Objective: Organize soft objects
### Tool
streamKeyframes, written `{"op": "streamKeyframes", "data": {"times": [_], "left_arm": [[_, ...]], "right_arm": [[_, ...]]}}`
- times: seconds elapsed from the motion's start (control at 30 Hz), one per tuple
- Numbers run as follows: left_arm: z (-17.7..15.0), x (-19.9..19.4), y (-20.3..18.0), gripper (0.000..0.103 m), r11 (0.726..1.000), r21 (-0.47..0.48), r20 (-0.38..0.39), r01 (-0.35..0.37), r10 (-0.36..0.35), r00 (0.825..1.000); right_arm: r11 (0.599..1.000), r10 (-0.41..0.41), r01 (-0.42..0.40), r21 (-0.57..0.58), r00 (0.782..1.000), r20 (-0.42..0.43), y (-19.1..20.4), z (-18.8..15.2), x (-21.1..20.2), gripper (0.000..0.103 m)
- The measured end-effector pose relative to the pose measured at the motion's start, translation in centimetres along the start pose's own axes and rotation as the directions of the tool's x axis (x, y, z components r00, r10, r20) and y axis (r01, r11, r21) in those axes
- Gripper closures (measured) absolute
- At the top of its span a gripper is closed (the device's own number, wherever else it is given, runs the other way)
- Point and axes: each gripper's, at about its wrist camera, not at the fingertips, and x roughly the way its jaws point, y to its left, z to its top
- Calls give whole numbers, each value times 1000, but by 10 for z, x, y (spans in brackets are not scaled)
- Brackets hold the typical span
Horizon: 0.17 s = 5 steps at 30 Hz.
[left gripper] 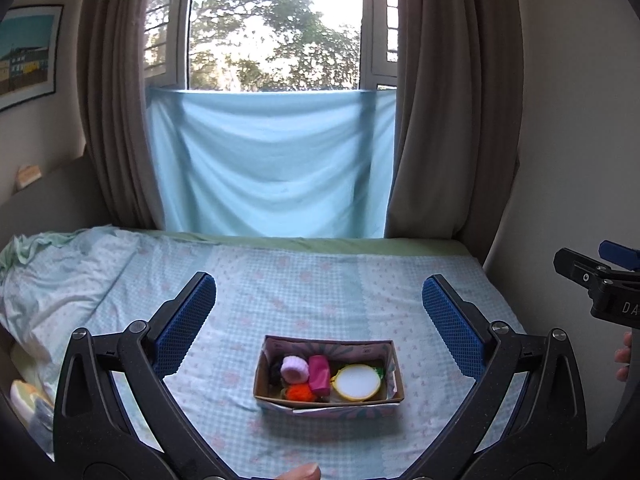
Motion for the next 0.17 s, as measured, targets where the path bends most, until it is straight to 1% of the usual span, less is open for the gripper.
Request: {"op": "streamKeyframes", "data": {"times": [0.17], "left_arm": [[-2, -6, 0, 0, 1000, 7, 30, -16, 16, 999]], "right_arm": [[1000, 1, -1, -2, 1000, -1, 3, -2, -2, 0]]}}
